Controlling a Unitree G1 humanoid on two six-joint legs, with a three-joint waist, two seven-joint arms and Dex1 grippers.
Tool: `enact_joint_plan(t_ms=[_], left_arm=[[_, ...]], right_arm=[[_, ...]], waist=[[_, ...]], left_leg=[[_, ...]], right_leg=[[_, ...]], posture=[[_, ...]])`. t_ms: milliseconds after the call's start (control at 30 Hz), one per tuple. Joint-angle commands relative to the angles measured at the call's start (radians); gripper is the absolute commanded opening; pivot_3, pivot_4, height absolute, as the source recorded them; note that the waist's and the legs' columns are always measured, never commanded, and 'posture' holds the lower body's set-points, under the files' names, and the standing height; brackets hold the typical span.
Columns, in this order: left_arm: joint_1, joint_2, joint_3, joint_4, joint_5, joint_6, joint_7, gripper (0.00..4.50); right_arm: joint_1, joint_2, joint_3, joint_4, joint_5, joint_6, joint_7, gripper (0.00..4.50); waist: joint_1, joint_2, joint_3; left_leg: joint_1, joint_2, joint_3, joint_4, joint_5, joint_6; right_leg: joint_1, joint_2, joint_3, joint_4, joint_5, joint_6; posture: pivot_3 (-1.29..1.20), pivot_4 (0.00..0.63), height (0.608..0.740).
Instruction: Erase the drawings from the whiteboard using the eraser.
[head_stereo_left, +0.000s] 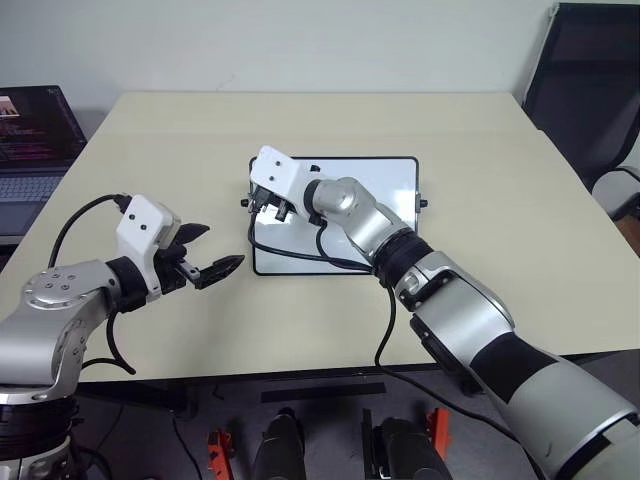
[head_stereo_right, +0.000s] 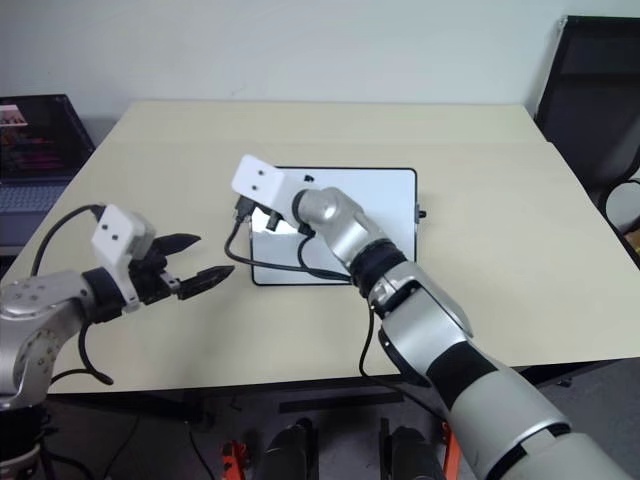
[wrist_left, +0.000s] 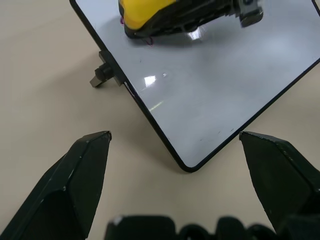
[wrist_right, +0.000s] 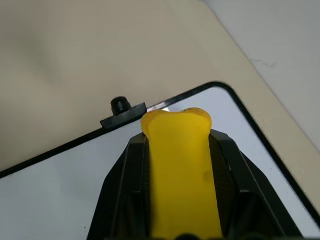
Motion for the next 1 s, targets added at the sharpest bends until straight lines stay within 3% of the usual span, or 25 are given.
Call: enact_joint_plan(t_ms=[33,133,400,700,867,1000], left_arm=[[-0.007,0.011,0.004,-0.021,-0.001,-0.016,-0.004,4.5],[-0.001,0.013,0.007,-0.025,-0.003,-0.018,-0.004,4.5],[0.015,0.012,0.012,-0.047,-0.006,-0.012,0.003,4.5],[0.04,0.007,0.024,-0.072,-0.009,-0.011,0.014,4.5],[0.047,0.005,0.024,-0.08,-0.011,-0.009,0.02,4.5],[0.049,0.005,0.023,-0.083,-0.013,-0.009,0.025,4.5]], right_arm=[[-0.049,0.017,-0.011,0.039,-0.026,-0.016,0.015,1.22],[-0.054,0.012,0.003,0.062,-0.054,-0.019,0.064,1.22],[-0.126,0.027,-0.058,0.112,-0.069,-0.079,-0.127,1.22],[-0.08,0.036,0.003,0.153,-0.153,-0.05,0.033,1.22],[-0.116,0.019,-0.036,0.148,-0.153,-0.083,-0.143,1.22],[-0.093,0.013,0.002,0.164,-0.195,-0.068,-0.097,1.22]], waist=[[0.0,0.0,0.0],[0.0,0.0,0.0],[0.0,0.0,0.0],[0.0,0.0,0.0],[0.002,0.0,0.0],[0.001,0.0,0.0]], left_leg=[[0.0,0.0,0.0,0.0,0.0,0.0],[0.0,0.0,0.0,0.0,0.0,0.0],[0.0,0.0,0.0,0.0,0.0,0.0],[0.0,0.0,0.0,0.0,0.0,0.0],[0.001,0.0,-0.001,0.002,0.001,-0.001],[0.002,0.0,-0.001,0.002,0.002,-0.003]], right_leg=[[0.0,0.0,0.0,0.0,0.0,0.0],[0.0,0.0,0.0,0.001,0.0,0.0],[0.0,0.0,0.0,0.001,0.0,0.0],[0.0,0.0,0.0,0.002,0.0,0.0],[-0.001,0.0,0.0,0.007,-0.001,-0.001],[-0.001,0.0,0.0,0.008,-0.001,-0.002]], posture=[[0.0,0.15,0.74],[0.0,0.15,0.74],[0.0,0.15,0.74],[0.0,0.15,0.74],[0.0,0.15,0.74],[0.0,0.15,0.74]])
